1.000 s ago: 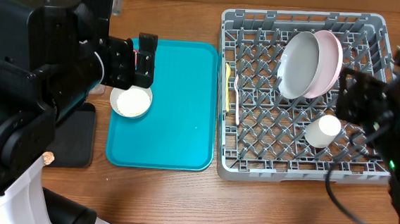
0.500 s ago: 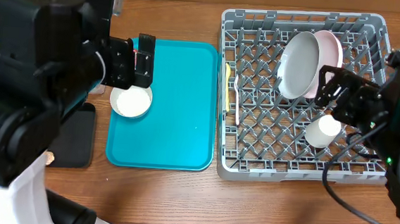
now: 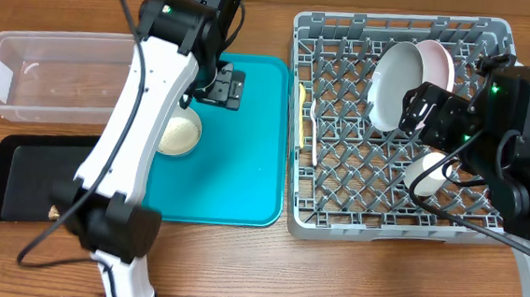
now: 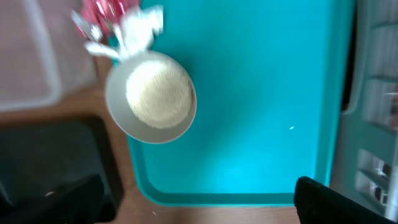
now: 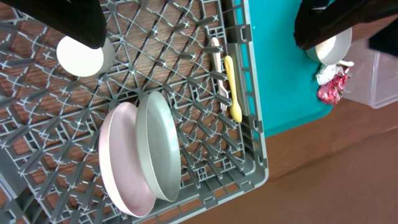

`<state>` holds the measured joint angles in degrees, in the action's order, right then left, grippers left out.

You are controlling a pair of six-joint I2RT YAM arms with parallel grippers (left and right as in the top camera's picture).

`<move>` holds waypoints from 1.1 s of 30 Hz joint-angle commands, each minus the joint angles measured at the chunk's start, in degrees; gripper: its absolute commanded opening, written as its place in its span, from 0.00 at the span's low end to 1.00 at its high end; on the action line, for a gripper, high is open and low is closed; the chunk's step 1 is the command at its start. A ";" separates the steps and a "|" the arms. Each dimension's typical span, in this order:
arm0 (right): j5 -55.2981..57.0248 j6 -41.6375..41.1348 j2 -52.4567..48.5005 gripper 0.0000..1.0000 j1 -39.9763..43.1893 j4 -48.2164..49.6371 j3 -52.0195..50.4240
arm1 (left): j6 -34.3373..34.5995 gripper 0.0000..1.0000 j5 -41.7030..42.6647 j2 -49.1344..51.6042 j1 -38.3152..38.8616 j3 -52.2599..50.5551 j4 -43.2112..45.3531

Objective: Sort waste into correct bins and load items into the dishwasher rack
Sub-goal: 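Grasp the white rice bowl rim with the left gripper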

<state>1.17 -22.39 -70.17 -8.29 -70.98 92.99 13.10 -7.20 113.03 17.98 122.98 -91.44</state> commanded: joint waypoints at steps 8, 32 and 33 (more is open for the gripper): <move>2.01 1.81 13.77 1.00 -0.04 2.12 0.46 | -0.92 0.87 6.99 12.04 -8.44 -2.95 3.67; 2.82 1.84 17.38 1.00 -0.04 -3.10 0.35 | 0.63 0.25 10.08 15.87 -7.82 -20.00 19.47; 2.82 1.84 17.38 1.00 -0.04 -3.30 0.35 | 0.63 0.20 10.05 15.87 -7.82 -20.02 19.52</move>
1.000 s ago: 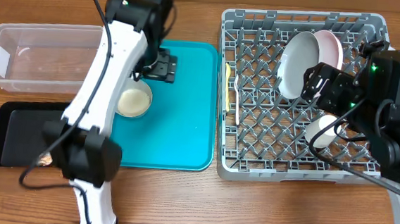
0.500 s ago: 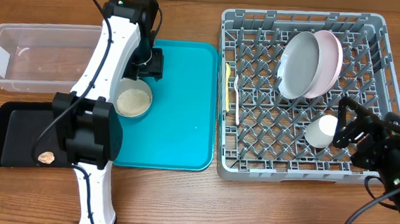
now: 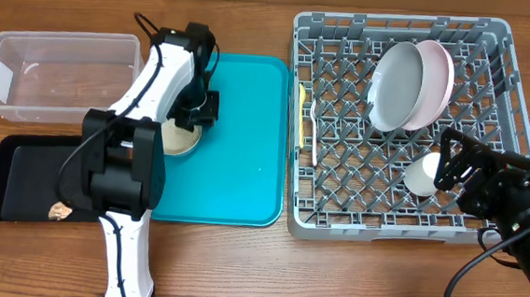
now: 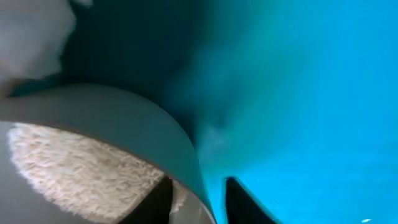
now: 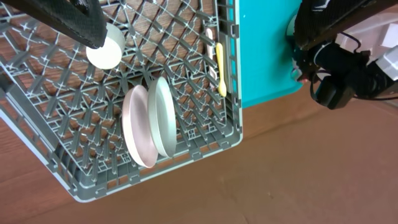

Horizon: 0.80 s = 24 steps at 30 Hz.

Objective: Sort waste into correct bins and load items into the dishwasher rack
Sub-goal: 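Grasp the white rice bowl rim with the left gripper, then carry the bowl left and tip the rice onto the black tray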

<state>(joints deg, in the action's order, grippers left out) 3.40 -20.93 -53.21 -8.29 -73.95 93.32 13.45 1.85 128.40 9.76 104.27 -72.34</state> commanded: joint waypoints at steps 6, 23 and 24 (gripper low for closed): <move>0.59 0.37 0.42 1.00 -0.04 -0.55 0.02 | 0.92 0.04 1.18 -0.46 0.39 -1.25 0.22; 0.59 0.35 0.42 1.00 -0.04 0.39 0.02 | 5.92 0.04 0.59 -34.32 -0.66 -1.25 -9.40; 0.59 0.35 0.42 1.00 -0.04 0.37 0.02 | 6.12 0.04 0.57 -36.63 -2.08 -1.27 -10.23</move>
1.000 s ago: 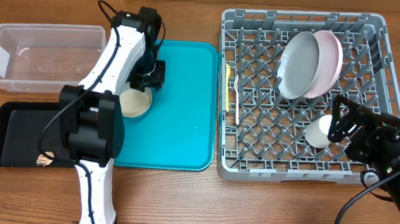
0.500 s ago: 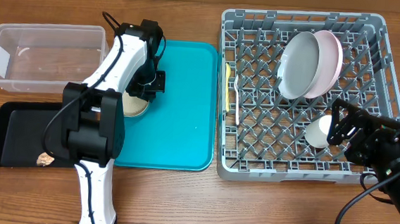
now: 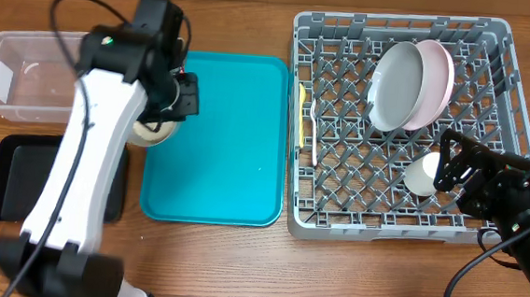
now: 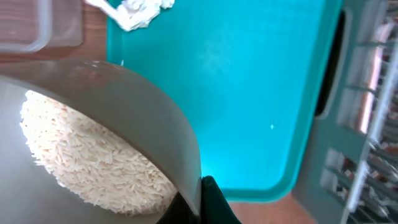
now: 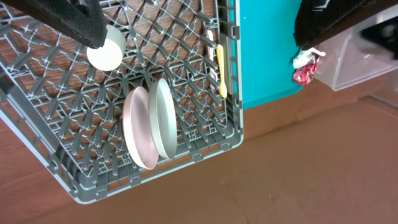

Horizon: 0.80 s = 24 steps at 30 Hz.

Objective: Sort waste into correct bins and load items into the dishwasher rack
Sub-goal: 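Carry the bowl left and tip the rice onto the black tray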

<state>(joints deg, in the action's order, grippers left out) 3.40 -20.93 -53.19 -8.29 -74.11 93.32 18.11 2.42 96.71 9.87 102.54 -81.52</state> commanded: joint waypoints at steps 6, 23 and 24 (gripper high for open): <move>0.59 0.35 0.39 1.00 -0.04 0.31 0.02 | -2.78 0.05 6.69 -8.98 -15.67 -0.76 -3.76; 0.59 0.35 0.28 1.00 -0.04 0.33 0.02 | -29.14 0.04 42.34 -9.07 -50.77 -38.66 20.70; 0.59 0.35 0.15 1.00 -0.04 0.31 0.02 | -30.42 0.04 43.95 -9.07 -51.56 -40.94 23.15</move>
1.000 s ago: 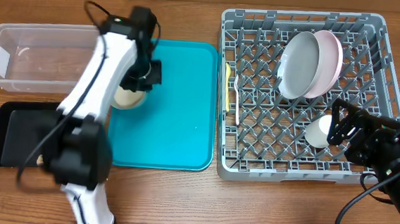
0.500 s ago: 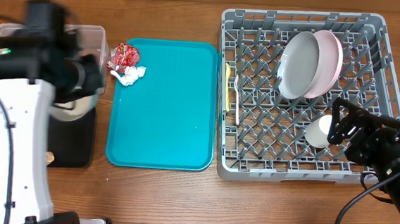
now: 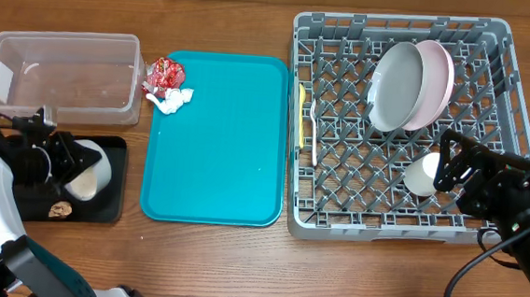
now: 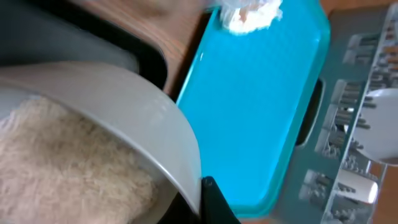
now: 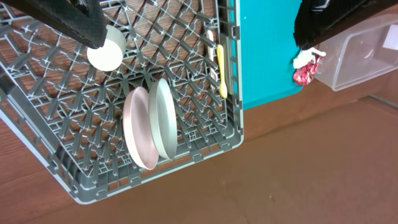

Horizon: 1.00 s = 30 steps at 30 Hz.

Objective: Sort waste into correct bins and load items into the dishwasher rack
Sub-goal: 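Carry the bowl left and tip the rice onto the black tray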

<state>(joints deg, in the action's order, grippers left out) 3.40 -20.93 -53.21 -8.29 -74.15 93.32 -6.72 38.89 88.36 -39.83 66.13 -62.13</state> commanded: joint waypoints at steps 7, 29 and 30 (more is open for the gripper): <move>0.59 0.35 -0.94 1.00 -0.04 0.35 0.02 | -20.31 0.04 29.22 -0.72 -14.12 -18.45 12.31; 0.57 0.37 -4.92 1.00 -0.04 0.04 0.04 | -33.92 0.04 38.21 -0.63 -18.34 -19.06 8.24; 0.57 0.37 -4.92 1.00 -0.04 0.13 0.04 | -33.44 0.04 39.67 -0.63 -18.34 -19.06 7.10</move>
<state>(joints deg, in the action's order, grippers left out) 3.40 -20.93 -58.67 -8.27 -74.26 93.32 -38.76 76.90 88.23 -57.89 47.27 -54.02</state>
